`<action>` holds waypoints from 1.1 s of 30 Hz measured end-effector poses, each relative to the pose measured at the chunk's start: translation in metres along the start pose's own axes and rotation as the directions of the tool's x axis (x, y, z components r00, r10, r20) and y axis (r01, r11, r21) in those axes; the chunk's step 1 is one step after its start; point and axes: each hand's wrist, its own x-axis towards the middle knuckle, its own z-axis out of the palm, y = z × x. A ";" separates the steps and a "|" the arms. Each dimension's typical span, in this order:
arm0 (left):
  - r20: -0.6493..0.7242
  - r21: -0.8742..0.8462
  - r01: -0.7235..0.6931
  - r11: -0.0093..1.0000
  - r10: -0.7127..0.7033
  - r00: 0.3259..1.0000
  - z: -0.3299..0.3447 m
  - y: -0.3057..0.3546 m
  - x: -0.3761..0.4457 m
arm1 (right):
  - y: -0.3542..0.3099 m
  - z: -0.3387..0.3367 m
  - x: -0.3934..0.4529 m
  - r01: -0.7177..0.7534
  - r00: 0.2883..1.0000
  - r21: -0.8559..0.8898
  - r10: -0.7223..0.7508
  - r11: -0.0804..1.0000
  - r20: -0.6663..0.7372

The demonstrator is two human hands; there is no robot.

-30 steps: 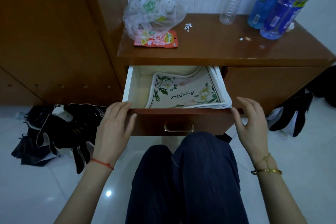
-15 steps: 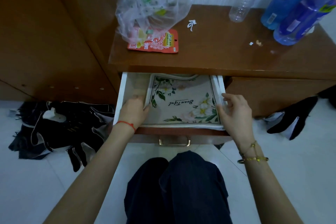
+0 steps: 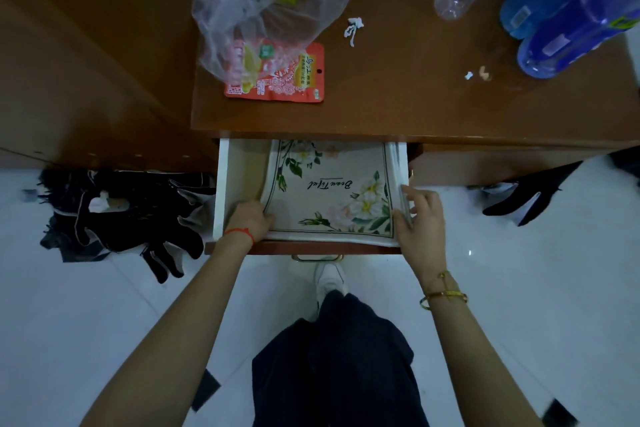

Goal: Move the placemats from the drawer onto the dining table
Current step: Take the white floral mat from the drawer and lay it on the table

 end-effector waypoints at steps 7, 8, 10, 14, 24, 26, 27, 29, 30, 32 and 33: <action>-0.067 -0.256 -0.023 0.966 0.006 0.998 -0.010 0.014 -0.045 | -0.014 -0.017 -0.014 -0.175 0.984 0.118 0.170 0.978 0.049; -0.058 -0.300 -0.018 0.954 0.001 0.998 -0.013 0.014 -0.053 | -0.018 -0.022 -0.017 -0.203 0.979 0.144 0.195 0.969 0.066; -0.029 -0.378 -0.002 0.926 -0.010 1.000 -0.023 0.015 -0.076 | -0.029 -0.034 -0.025 -0.252 0.966 0.170 0.238 0.953 0.103; -0.011 -0.482 -0.030 0.876 0.028 1.000 -0.037 0.014 -0.128 | -0.054 -0.063 -0.050 -0.287 0.951 0.161 0.261 0.944 0.164; -0.108 -0.585 -0.199 0.786 0.167 0.980 -0.088 0.022 -0.324 | -0.135 -0.204 -0.170 -0.310 0.950 0.301 0.304 0.902 0.067; -0.132 -0.588 -0.257 0.767 0.222 0.966 -0.099 0.029 -0.364 | -0.150 -0.238 -0.196 -0.297 0.952 0.319 0.305 0.900 0.026; -0.139 -0.591 -0.283 0.755 0.251 0.958 -0.104 0.032 -0.382 | -0.156 -0.253 -0.209 -0.291 0.952 0.326 0.306 0.900 0.006; -0.157 -0.590 -0.339 0.733 0.307 0.939 -0.111 0.041 -0.418 | -0.168 -0.283 -0.236 -0.275 0.950 0.354 0.309 0.894 -0.042; -0.161 -0.584 -0.364 0.725 0.336 0.928 -0.113 0.047 -0.435 | -0.172 -0.296 -0.250 -0.270 0.947 0.368 0.314 0.890 -0.065; -0.152 -0.578 -0.417 0.702 0.409 0.900 -0.114 0.057 -0.465 | -0.178 -0.320 -0.280 -0.270 0.933 0.395 0.340 0.878 -0.119; -0.142 -0.579 -0.446 0.682 0.454 0.880 -0.112 0.063 -0.479 | -0.179 -0.331 -0.294 -0.269 0.922 0.408 0.356 0.872 -0.152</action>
